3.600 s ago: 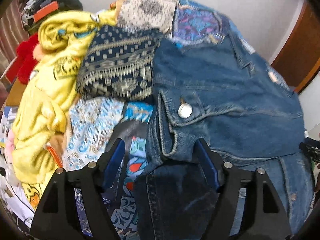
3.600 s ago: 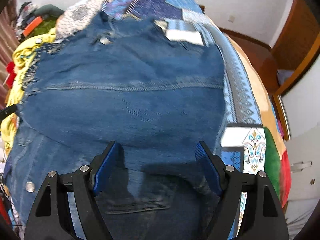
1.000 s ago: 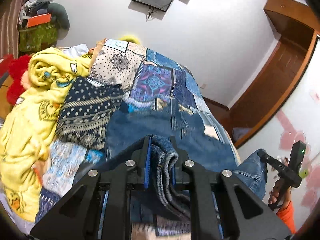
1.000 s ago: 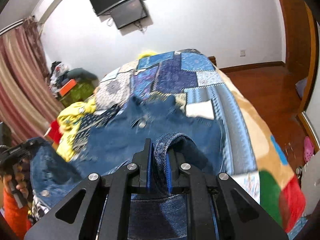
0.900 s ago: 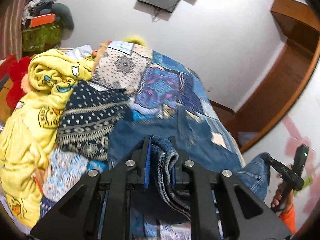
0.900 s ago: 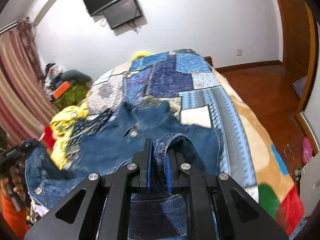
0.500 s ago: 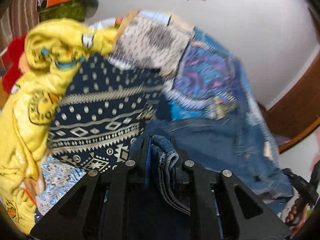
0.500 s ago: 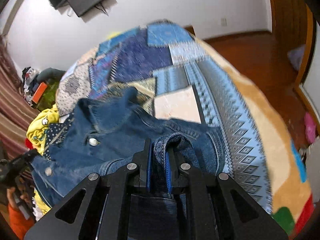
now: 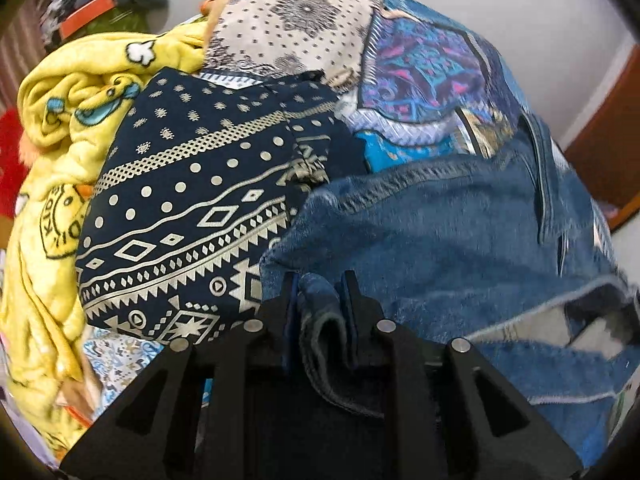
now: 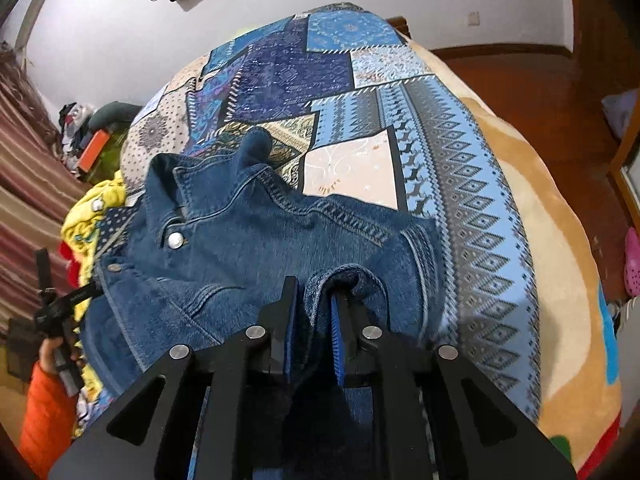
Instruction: Fold large clothes
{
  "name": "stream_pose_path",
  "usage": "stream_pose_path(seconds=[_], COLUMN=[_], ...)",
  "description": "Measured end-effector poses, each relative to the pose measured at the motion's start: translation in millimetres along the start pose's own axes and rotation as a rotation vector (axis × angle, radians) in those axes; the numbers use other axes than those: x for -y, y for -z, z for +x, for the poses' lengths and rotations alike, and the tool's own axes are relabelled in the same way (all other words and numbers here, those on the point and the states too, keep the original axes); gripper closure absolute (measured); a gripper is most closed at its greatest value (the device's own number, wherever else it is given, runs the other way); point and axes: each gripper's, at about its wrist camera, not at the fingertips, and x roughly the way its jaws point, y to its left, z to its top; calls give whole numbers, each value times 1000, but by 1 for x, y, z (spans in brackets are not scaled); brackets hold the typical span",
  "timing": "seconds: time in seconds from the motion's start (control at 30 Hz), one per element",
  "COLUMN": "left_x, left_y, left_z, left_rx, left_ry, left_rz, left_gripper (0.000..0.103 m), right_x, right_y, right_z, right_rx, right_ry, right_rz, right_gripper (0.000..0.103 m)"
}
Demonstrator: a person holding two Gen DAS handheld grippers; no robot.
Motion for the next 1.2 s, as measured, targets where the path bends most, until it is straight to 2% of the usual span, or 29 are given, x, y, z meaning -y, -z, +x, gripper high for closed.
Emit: stream_pose_path(seconds=[0.03,0.07,0.13,0.2,0.33,0.4,0.5,0.6,0.77,0.9,1.0,1.07,1.2], left_x=[3,7,16,21,29,36,51,69,86,89,84,81,82], left_y=[2,3,7,9,17,23,39,58,84,91,85,72,37], left_z=[0,-1,-12,-29,-77,-99,-123,-131,-114,-87,-73,-66,-49], left_rx=[-16,-22,-17,-2,74,111,147,143,89,47,42,39,44], left_ry=[-13,-29,-76,-76,29,55,82,88,59,21,27,35,-44], left_rz=[33,61,116,125,116,120,163,237,292,310,281,259,280], left_gripper=[79,78,69,46,43,34,29,22,20,20,19,19,19], right_x=[1,3,4,1,-13,-23,-44,-62,-94,-107,-120,-125,-131], right_y=[1,1,5,10,28,37,50,60,77,84,82,78,61], right_z=[-6,-15,-39,-61,-98,-106,-106,-95,-54,-19,-2,9,27], right_rx=[-4,11,72,125,168,178,177,151,51,-20,-25,-51,-91], right_ry=[-3,31,163,230,241,245,217,171,111,98,134,129,136], right_rz=[3,2,-6,-47,-122,-157,-205,-234,-320,-337,-385,-410,-502], right_gripper=[83,63,41,41,41,41,41,41,41,41,41,40,40])
